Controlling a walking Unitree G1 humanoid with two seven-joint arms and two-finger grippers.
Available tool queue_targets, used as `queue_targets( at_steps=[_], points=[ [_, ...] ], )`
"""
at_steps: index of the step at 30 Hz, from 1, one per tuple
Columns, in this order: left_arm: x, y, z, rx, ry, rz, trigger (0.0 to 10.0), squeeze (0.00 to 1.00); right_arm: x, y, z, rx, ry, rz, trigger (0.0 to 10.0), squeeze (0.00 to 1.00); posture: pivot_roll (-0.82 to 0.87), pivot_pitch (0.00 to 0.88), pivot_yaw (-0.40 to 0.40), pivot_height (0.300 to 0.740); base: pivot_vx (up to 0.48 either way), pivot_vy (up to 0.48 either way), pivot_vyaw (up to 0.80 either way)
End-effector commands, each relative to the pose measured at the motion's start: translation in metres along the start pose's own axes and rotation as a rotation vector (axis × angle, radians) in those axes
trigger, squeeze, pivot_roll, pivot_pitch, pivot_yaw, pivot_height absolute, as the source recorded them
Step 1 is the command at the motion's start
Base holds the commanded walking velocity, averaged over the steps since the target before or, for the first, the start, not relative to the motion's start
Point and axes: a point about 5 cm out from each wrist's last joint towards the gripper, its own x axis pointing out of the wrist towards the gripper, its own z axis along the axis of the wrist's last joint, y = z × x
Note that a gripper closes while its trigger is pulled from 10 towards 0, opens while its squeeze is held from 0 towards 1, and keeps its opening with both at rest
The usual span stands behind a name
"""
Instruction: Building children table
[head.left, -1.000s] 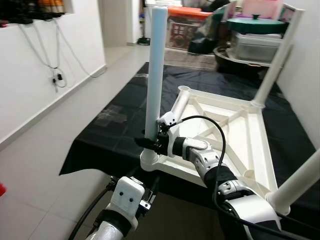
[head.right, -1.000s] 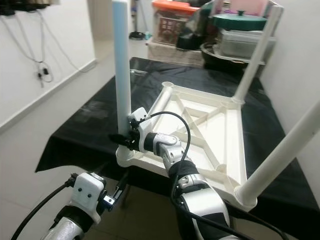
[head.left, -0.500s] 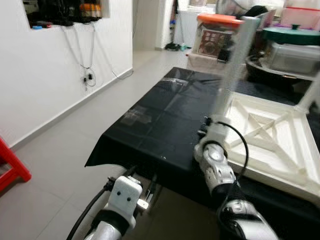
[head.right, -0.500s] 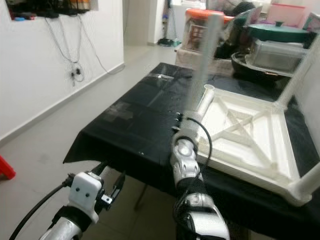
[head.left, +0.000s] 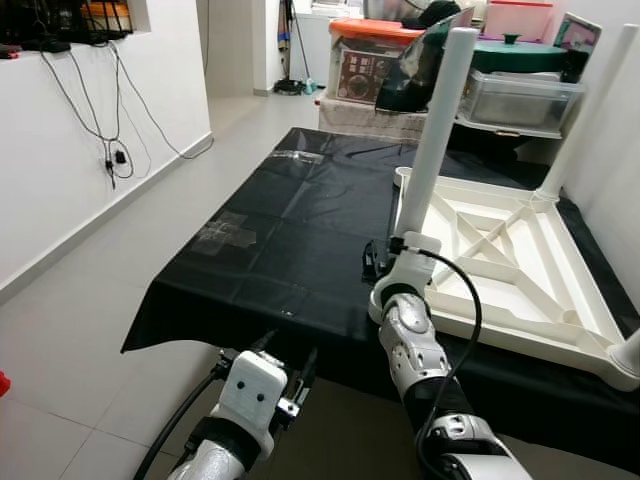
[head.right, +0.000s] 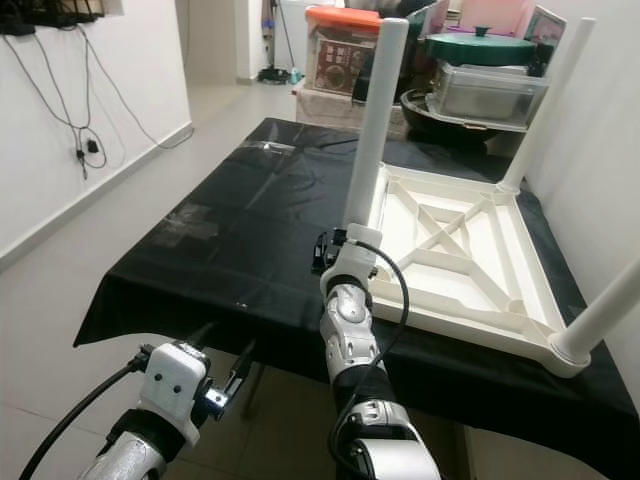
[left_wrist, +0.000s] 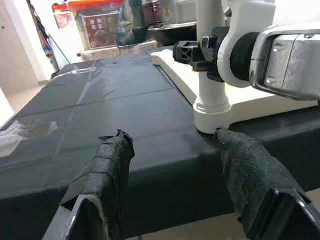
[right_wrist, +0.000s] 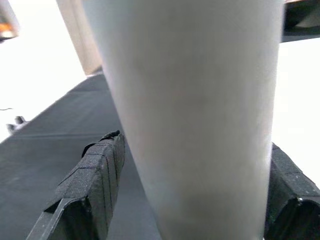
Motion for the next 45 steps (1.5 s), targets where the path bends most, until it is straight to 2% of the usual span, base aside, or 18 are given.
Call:
queue_targets(
  at_steps=[1, 2, 6, 9, 11, 14, 21, 22, 24, 27, 28, 30, 31, 33, 34, 35, 40, 45],
  points=[
    [0.0, -0.001, -0.005, -0.009, 0.023, -0.005, 10.0, 0.0, 0.006, 0.022, 0.012, 0.06, 0.001, 0.285, 10.0, 0.0, 0.14, 0.0, -0.082, 0.74, 0.0, 0.0, 0.0],
    [0.0, -0.001, -0.005, -0.009, 0.023, -0.005, 10.0, 0.0, 0.006, 0.022, 0.012, 0.06, 0.001, 0.285, 10.0, 0.0, 0.14, 0.0, -0.082, 0.74, 0.0, 0.0, 0.0],
    [0.001, 0.0, -0.005, -0.01, 0.022, -0.005, 10.0, 0.0, 0.0, 0.028, 0.008, 0.133, 0.162, 0.765, 10.0, 0.0, 0.14, 0.0, -0.083, 0.74, 0.0, 0.0, 0.0],
    [0.001, 0.0, -0.005, -0.01, 0.022, -0.005, 10.0, 0.0, 0.0, 0.028, 0.008, 0.133, 0.162, 0.765, 10.0, 0.0, 0.14, 0.0, -0.083, 0.74, 0.0, 0.0, 0.0],
    [0.0, 0.0, -0.005, -0.009, 0.022, -0.003, 10.0, 0.0, -0.012, 0.038, 0.009, 0.148, 0.227, 1.055, 10.0, 0.0, 0.15, 0.0, -0.084, 0.74, 0.0, 0.0, 0.0],
    [0.0, 0.0, -0.004, -0.007, 0.021, -0.001, 10.0, 0.0, -0.022, 0.048, 0.005, 0.087, 0.28, 1.245, 10.0, 0.0, 0.15, 0.0, -0.084, 0.74, 0.0, 0.0, 0.0],
    [0.0, 0.0, -0.004, -0.007, 0.02, 0.001, 10.0, 0.0, -0.029, 0.064, -0.01, -0.062, 0.327, 1.328, 10.0, 0.0, 0.15, 0.0, -0.091, 0.74, 0.0, 0.0, 0.0],
    [-0.001, 0.0, -0.004, -0.008, 0.02, 0.002, 10.0, 0.0, -0.023, 0.069, -0.012, -0.121, 0.288, 1.213, 0.0, 0.0, 0.15, 0.0, -0.091, 0.74, 0.0, 0.0, 0.0],
    [-0.001, 0.0, -0.004, -0.008, 0.02, 0.002, 10.0, 0.0, -0.023, 0.069, -0.012, -0.121, 0.288, 1.213, 0.0, 0.0, 0.15, 0.0, -0.091, 0.74, 0.0, 0.0, 0.0],
    [-0.001, -0.001, -0.004, -0.009, 0.02, 0.003, 10.0, 0.0, -0.007, 0.062, -0.012, -0.16, 0.228, 0.905, 0.0, 0.0, 0.15, 0.0, -0.09, 0.74, 0.0, 0.0, 0.0],
    [-0.001, -0.001, -0.004, -0.009, 0.02, 0.003, 10.0, 0.0, -0.007, 0.062, -0.012, -0.16, 0.228, 0.905, 0.0, 0.0, 0.15, 0.0, -0.09, 0.74, 0.0, 0.0, 0.0],
    [-0.001, -0.002, -0.005, -0.011, 0.021, 0.001, 10.0, 0.0, 0.01, 0.032, -0.005, -0.129, 0.173, 0.476, 0.0, 0.0, 0.14, 0.0, -0.087, 0.74, 0.0, 0.0, 0.0],
    [-0.001, -0.002, -0.005, -0.011, 0.021, 0.001, 10.0, 0.0, 0.01, 0.032, -0.005, -0.129, 0.173, 0.476, 0.0, 0.0, 0.14, 0.0, -0.087, 0.74, 0.0, 0.0, 0.0],
    [-0.001, -0.002, -0.005, -0.011, 0.022, -0.001, 10.0, 0.0, 0.016, -0.011, 0.001, -0.091, 0.131, 0.0, 0.0, 0.0, 0.14, 0.0, -0.085, 0.74, 0.0, 0.0, 0.0],
    [-0.001, -0.002, -0.005, -0.011, 0.022, -0.001, 10.0, 0.0, 0.016, -0.011, 0.001, -0.091, 0.131, 0.0, 0.0, 0.0, 0.14, 0.0, -0.085, 0.74, 0.0, 0.0, 0.0],
    [-0.001, -0.002, -0.006, -0.011, 0.021, -0.002, 10.0, 0.0, 0.013, -0.027, 0.004, -0.081, 0.102, -0.183, 0.0, 0.0, 0.14, 0.0, -0.086, 0.74, 0.0, 0.0, 0.0],
    [0.0, -0.002, -0.006, -0.009, 0.019, -0.005, 10.0, 0.0, 0.002, -0.037, 0.009, -0.002, 0.063, -0.455, 0.0, 0.0, 0.14, 0.0, -0.087, 0.74, 0.0, 0.0, 0.0],
    [0.0, -0.002, -0.005, -0.007, 0.017, -0.004, 10.0, 0.0, 0.001, -0.023, 0.008, 0.007, 0.061, -0.434, 0.0, 0.0, 0.14, 0.0, -0.084, 0.74, 0.0, 0.0, 0.0]
  ],
)
